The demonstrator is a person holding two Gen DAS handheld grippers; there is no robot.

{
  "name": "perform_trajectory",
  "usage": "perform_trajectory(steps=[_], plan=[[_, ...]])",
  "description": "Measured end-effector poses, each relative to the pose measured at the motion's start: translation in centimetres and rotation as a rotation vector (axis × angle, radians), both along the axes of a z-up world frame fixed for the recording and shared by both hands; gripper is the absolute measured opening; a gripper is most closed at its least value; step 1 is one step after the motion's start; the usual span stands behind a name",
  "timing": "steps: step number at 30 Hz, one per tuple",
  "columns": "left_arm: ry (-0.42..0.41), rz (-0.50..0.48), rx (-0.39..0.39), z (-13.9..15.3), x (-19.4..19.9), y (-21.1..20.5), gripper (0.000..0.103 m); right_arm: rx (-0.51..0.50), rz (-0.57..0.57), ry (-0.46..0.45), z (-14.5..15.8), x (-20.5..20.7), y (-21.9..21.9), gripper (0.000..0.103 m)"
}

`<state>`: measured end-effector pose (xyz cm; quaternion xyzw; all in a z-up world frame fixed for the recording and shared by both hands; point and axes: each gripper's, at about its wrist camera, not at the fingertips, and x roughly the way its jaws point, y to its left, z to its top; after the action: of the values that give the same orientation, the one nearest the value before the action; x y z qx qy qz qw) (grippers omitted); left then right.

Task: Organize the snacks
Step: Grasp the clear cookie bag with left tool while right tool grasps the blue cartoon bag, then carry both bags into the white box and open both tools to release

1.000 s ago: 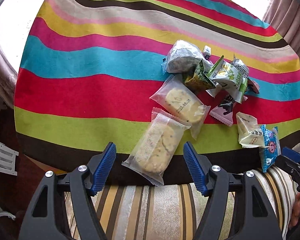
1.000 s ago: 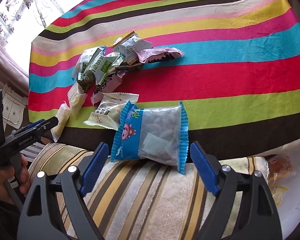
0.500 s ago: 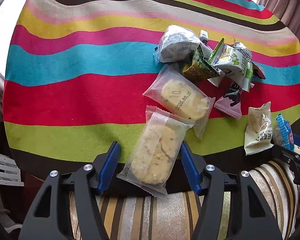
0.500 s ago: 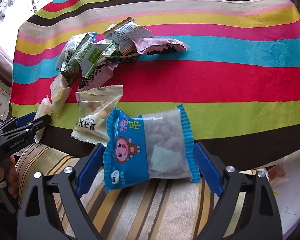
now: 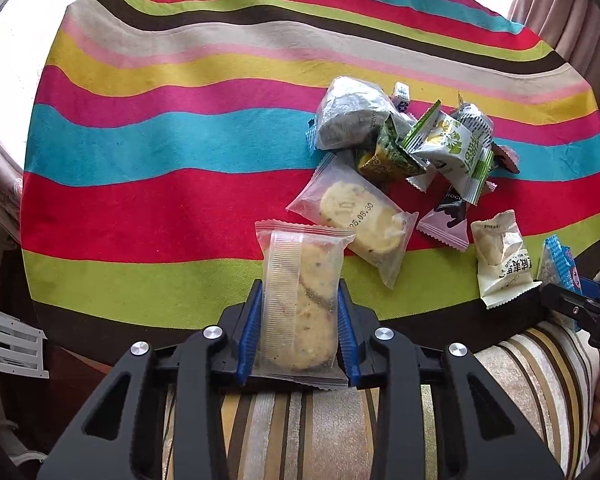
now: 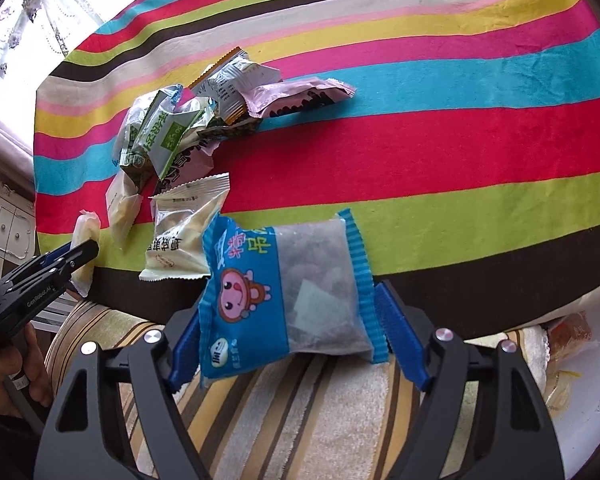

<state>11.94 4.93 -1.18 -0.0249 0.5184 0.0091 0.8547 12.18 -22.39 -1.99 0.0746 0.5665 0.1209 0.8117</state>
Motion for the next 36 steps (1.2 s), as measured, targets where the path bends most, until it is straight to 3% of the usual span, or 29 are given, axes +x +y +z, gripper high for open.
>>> perform_trajectory(steps=[3,4,5,18,36], plan=[[-0.020,0.000,-0.006,0.8,-0.6,-0.3,0.032,0.021,-0.003,-0.007,0.2,0.0,-0.2,0.073],[-0.026,-0.002,-0.009,1.1,-0.9,-0.6,0.032,0.029,0.003,-0.022,0.5,-0.2,-0.2,0.064],[-0.030,-0.005,-0.013,1.4,-1.0,-0.8,0.032,0.021,0.002,-0.029,0.7,-0.4,-0.4,0.061],[-0.083,-0.067,-0.029,4.6,-2.5,-4.8,0.032,0.113,-0.038,-0.077,1.9,-1.2,-2.4,0.049],[-0.118,-0.274,-0.018,7.2,-2.1,-16.7,0.032,0.330,-0.141,-0.153,4.3,-3.4,-10.0,0.027]])
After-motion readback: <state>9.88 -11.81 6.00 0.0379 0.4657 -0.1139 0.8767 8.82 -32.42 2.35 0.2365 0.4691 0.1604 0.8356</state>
